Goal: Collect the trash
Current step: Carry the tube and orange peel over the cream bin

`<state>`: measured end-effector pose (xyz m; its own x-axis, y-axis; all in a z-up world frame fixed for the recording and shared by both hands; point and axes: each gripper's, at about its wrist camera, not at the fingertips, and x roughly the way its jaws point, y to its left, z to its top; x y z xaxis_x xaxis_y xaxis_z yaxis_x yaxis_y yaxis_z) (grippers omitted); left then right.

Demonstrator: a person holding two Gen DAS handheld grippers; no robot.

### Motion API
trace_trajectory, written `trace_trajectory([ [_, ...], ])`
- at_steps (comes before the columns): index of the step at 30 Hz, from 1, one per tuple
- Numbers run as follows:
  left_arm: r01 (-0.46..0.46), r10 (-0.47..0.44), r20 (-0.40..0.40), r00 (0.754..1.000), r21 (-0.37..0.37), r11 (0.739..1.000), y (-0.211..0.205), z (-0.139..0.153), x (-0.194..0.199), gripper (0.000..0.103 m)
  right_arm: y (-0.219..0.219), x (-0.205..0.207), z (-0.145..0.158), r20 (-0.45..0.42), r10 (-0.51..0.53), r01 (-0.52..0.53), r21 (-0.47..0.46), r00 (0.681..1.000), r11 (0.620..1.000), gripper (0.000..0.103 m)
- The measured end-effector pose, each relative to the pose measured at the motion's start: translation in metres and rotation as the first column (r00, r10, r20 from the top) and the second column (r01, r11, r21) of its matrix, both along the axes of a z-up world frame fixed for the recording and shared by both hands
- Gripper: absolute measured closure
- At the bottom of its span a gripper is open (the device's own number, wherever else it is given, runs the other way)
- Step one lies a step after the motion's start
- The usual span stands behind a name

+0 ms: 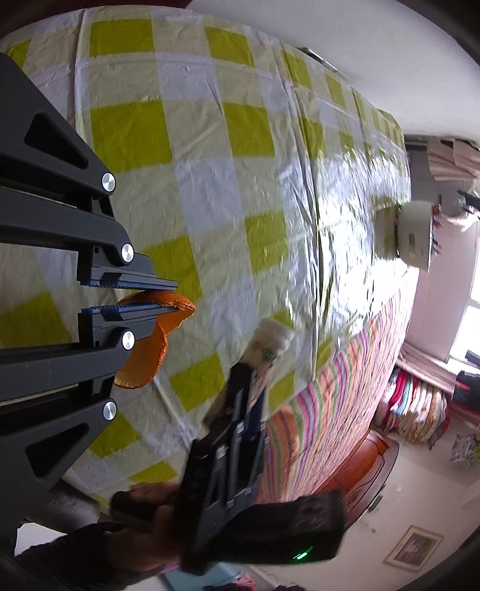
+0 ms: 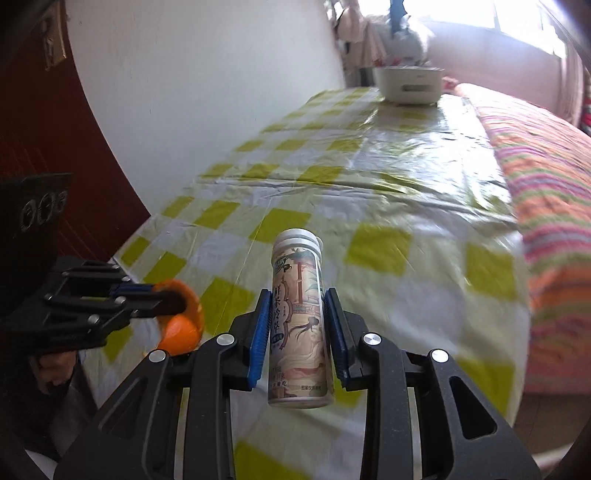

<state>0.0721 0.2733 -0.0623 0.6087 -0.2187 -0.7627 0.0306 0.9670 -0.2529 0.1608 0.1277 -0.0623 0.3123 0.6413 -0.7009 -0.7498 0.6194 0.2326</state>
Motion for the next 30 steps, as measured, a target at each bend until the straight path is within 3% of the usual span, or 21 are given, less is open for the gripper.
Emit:
trace_trajectory([
  [5, 0.058, -0.058, 0.031, 0.998, 0.004, 0.998, -0.028, 0.011, -0.006, 0.096, -0.051, -0.030, 0.003, 0.014, -0.104, 0.102, 0.095, 0.994, 0.990, 0.074],
  [14, 0.160, -0.159, 0.066, 0.985, -0.009, 0.987, -0.080, 0.023, 0.000, 0.096, -0.122, -0.057, 0.008, 0.063, -0.281, 0.270, 0.148, 0.958, 0.951, 0.074],
  [24, 0.253, -0.252, 0.075, 0.965, -0.007, 0.967, -0.138, 0.027, 0.010, 0.096, -0.169, -0.080, 0.009, 0.099, -0.425, 0.403, 0.187, 0.900, 0.896, 0.074],
  [30, 0.291, -0.288, 0.083, 0.954, -0.018, 0.957, -0.168, 0.030, 0.020, 0.096, -0.203, -0.085, 0.015, 0.104, -0.526, 0.491, 0.242, 0.844, 0.837, 0.074],
])
